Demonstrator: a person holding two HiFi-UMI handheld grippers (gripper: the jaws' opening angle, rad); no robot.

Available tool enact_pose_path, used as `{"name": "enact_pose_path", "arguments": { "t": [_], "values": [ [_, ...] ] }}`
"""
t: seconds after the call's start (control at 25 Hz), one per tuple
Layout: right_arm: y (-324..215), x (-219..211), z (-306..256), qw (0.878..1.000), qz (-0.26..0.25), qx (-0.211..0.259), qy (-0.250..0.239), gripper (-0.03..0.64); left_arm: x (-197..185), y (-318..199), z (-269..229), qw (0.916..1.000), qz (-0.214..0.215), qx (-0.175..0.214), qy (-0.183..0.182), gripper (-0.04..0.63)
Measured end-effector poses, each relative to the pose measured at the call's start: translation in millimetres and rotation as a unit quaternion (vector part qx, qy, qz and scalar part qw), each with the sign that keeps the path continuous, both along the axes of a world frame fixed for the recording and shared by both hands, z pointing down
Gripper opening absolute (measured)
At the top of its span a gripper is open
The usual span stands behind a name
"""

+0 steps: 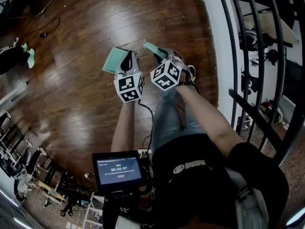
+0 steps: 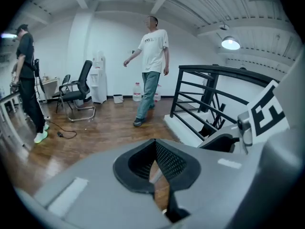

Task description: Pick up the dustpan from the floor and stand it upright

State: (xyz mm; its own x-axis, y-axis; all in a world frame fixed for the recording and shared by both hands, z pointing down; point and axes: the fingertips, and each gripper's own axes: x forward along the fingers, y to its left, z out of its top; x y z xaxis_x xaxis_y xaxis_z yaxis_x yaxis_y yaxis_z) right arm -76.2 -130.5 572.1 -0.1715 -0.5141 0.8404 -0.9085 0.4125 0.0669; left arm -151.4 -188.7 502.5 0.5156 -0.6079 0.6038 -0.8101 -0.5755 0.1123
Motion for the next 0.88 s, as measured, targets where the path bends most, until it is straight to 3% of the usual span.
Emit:
{"name": "enact_pose_path", "arguments": {
  "t": [0.16, 0.36, 0.6, 0.72, 0.88],
  "values": [
    [11, -43, -19, 0.998, -0.063, 0.016, -0.002, 0.121, -39, 16, -3, 0.9992, -0.041, -0.004, -0.005, 0.02],
    [56, -61, -22, 0.988, -0.154, 0.02, -0.024, 0.124, -56, 61, 2, 0.9963, -0.084, 0.004, -0.017, 0.02],
    [104, -99, -15, 0.955, -0.294, 0.023, -0.021, 0.129, -79, 115, 0, 0.9912, -0.131, 0.013, -0.016, 0.02],
    [127, -118, -14, 0.949, -0.315, 0.012, -0.019, 0.129, -102, 144, 0, 0.9892, -0.146, 0.01, -0.012, 0.02],
    [136, -131, -15, 0.953, -0.301, -0.009, -0.037, 0.132, -132, 163, 0, 0.9863, -0.164, 0.009, -0.011, 0.02]
  ]
}}
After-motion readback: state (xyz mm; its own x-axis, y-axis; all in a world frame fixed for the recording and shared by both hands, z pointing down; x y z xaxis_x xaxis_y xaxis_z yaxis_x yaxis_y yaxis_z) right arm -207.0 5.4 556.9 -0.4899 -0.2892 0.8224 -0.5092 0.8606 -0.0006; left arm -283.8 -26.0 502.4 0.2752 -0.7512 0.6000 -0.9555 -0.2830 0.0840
